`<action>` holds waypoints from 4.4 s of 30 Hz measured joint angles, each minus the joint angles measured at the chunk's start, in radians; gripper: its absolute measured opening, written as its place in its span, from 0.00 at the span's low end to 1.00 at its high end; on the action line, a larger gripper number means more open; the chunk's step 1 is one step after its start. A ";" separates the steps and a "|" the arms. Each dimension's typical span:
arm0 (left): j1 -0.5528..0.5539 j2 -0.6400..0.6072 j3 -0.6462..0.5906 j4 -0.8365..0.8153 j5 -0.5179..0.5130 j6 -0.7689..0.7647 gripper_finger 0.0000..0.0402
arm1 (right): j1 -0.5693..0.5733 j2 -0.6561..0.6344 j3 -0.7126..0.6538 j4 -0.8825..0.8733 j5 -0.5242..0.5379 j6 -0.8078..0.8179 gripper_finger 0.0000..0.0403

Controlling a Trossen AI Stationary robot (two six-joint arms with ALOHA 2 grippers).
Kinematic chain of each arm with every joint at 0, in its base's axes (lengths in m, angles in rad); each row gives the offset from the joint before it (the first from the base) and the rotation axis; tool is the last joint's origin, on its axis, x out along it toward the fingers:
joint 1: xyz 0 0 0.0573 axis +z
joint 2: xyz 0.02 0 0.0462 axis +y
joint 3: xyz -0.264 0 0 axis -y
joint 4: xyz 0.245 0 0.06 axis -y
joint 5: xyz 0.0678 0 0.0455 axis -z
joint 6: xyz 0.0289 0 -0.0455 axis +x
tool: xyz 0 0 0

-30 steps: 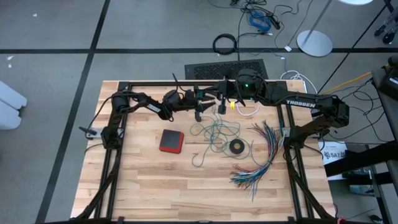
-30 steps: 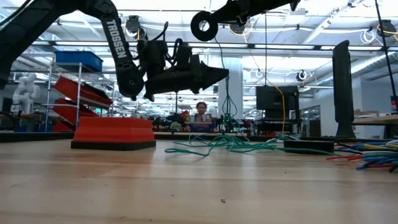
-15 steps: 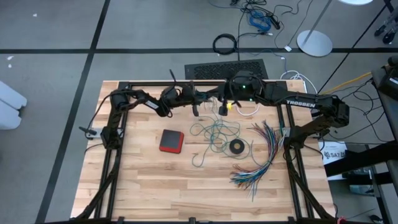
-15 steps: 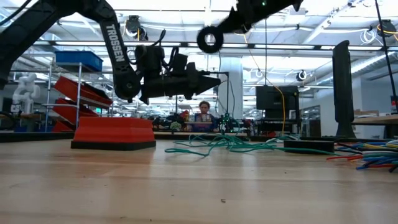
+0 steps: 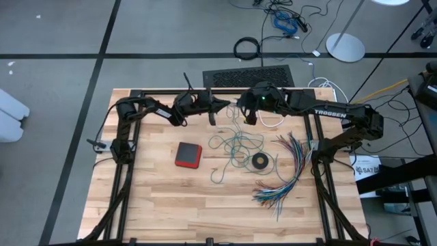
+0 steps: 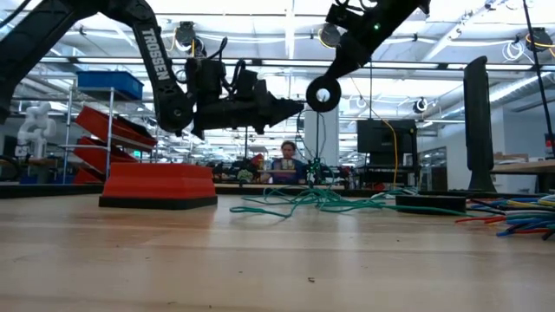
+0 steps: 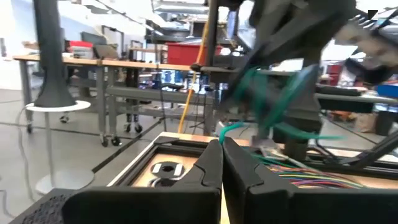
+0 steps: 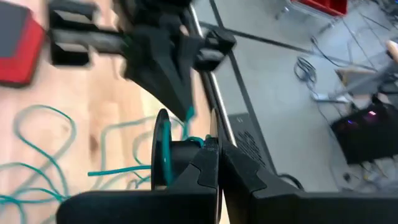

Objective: Coiling cords
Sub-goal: Coil the green wire cable on the spool

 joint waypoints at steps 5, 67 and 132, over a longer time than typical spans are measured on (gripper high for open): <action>-0.014 -0.037 0.000 -0.041 0.021 0.000 0.00 | -0.001 0.000 0.000 -0.003 0.062 -0.018 0.00; -0.178 -0.050 0.037 -0.141 -0.406 0.093 0.13 | -0.025 0.059 -0.001 0.411 -0.032 0.139 0.00; -0.153 0.193 0.230 0.045 0.031 -0.149 0.35 | -0.024 -0.237 -0.001 0.251 -0.398 0.249 0.00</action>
